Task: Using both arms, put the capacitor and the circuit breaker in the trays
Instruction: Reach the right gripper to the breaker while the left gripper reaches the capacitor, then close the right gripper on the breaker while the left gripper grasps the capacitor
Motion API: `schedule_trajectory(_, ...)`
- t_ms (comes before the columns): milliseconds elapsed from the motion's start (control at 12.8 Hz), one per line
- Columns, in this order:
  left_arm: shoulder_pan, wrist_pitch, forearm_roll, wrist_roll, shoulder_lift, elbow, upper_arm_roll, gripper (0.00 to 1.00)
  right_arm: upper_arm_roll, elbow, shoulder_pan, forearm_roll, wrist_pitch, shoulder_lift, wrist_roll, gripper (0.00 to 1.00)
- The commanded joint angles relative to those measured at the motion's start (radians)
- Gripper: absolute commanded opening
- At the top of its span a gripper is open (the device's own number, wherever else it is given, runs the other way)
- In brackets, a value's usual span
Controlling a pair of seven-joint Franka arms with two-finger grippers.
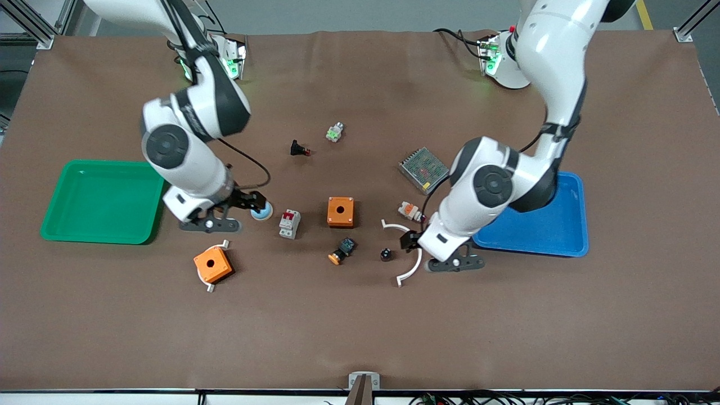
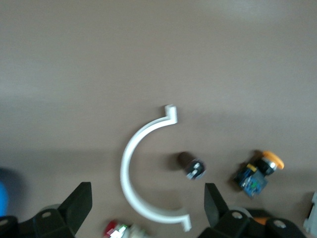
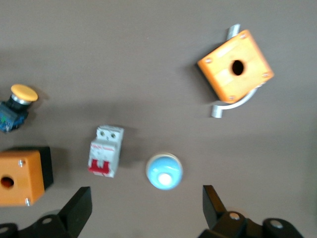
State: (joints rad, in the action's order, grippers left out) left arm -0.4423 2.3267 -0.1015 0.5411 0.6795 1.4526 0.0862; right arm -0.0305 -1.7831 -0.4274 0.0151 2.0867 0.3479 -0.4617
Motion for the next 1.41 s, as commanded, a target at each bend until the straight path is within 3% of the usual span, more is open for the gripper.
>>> schedule_trajectory(0,-0.059,0.081,-0.006,0.06,0.107,-0.086,-0.016,1.0,-0.011,0.163,-0.069,-0.015,-0.016,0.158,-0.159,0.96)
schedule_trajectory(469,-0.134,0.209,-0.003,0.126,0.216,-0.133,-0.045,1.0,-0.011,0.202,-0.1,-0.01,0.052,0.307,-0.229,0.85)
schedule_trajectory(781,-0.208,0.209,0.002,0.131,0.245,-0.13,-0.126,1.0,-0.009,0.183,-0.103,-0.009,0.047,0.318,-0.235,0.71)
schedule_trajectory(938,-0.23,0.207,0.0,0.137,0.249,-0.129,-0.149,0.96,-0.009,0.183,-0.113,-0.001,0.047,0.327,-0.235,0.52)
schedule_trajectory(1250,-0.23,0.207,-0.001,0.137,0.25,-0.129,-0.148,0.7,-0.011,0.182,-0.135,0.0,0.035,0.327,-0.236,0.05)
schedule_trajectory(1328,-0.23,0.207,-0.001,0.138,0.252,-0.129,-0.148,0.63,-0.011,0.182,-0.134,0.0,0.032,0.321,-0.235,0.0)
